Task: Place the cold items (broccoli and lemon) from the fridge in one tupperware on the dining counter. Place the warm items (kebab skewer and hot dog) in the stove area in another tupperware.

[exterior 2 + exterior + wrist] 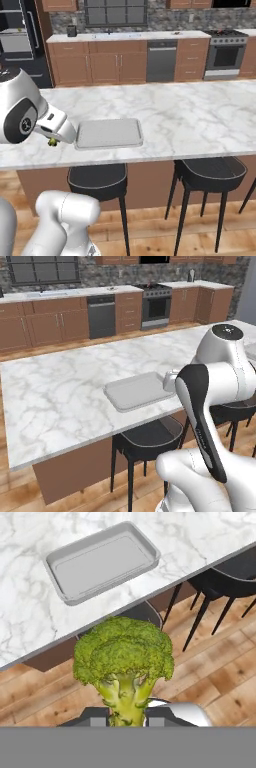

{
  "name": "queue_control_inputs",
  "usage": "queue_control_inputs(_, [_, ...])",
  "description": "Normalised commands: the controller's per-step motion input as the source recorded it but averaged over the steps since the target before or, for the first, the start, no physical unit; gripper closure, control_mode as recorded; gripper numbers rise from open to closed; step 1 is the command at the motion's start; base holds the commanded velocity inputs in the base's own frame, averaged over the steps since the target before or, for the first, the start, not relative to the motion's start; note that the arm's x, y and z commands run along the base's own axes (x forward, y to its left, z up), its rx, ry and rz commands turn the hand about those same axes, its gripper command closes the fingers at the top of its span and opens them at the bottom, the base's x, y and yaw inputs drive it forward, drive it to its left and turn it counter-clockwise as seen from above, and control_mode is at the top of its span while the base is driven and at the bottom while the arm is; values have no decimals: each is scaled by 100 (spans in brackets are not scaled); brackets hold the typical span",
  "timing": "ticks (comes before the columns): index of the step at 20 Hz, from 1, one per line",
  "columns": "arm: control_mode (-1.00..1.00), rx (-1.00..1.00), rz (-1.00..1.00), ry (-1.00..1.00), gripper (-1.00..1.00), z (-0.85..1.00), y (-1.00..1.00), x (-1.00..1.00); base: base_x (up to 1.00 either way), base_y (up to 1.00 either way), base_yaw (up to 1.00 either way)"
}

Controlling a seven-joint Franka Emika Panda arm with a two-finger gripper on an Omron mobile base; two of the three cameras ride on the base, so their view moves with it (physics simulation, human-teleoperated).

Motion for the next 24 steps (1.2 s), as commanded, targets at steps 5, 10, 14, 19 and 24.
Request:
queue_control_inputs(5, [100,0,0,0,100,0,0,0,34,0,0])
queue_control_inputs(10, [-100,0,3,0,100,0,0,57,10,0,0])
queue_control_inputs(14, [-100,0,5,2,100,0,0,98,0,0,0])
queue_control_inputs(19, [-100,3,1,17,100,-34,-11,100,0,0,0])
queue_control_inputs(24, [-100,13,0,17,100,-52,-37,100,0,0,0])
